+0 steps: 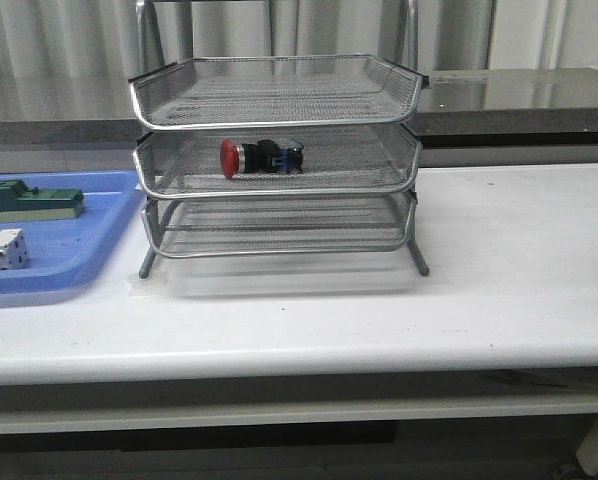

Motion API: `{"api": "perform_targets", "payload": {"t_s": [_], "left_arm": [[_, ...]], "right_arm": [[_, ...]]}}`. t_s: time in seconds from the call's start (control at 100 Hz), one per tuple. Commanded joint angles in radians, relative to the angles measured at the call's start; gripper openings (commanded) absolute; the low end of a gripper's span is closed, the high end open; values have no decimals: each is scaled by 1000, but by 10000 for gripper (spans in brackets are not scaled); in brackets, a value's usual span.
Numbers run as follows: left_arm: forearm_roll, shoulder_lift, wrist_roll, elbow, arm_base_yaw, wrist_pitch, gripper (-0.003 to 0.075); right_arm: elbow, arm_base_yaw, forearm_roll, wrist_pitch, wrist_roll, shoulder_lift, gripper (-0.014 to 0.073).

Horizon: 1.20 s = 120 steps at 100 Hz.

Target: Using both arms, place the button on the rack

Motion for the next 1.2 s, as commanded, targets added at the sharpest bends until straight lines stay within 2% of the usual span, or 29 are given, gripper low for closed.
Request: {"api": "perform_targets", "payload": {"t_s": [0.0,0.63,0.81,1.0,1.19], "left_arm": [[-12,6,-8,-29,-1,-83,-21],[-12,6,-8,-29,-1,-83,-21],[-12,6,-8,-29,-1,-83,-21],[-12,6,-8,-29,-1,-83,-21],[-12,6,-8,-29,-1,-83,-21]], "right_arm": [[-26,-7,-9,-68,-5,2,-57],[-26,-7,-37,-72,-5,-12,-57],[-18,-62,-84,-72,10,-76,-57],[64,-128,-126,-100,66,-182,-57],[191,-137,-142,-144,100,-307,-57]]}}
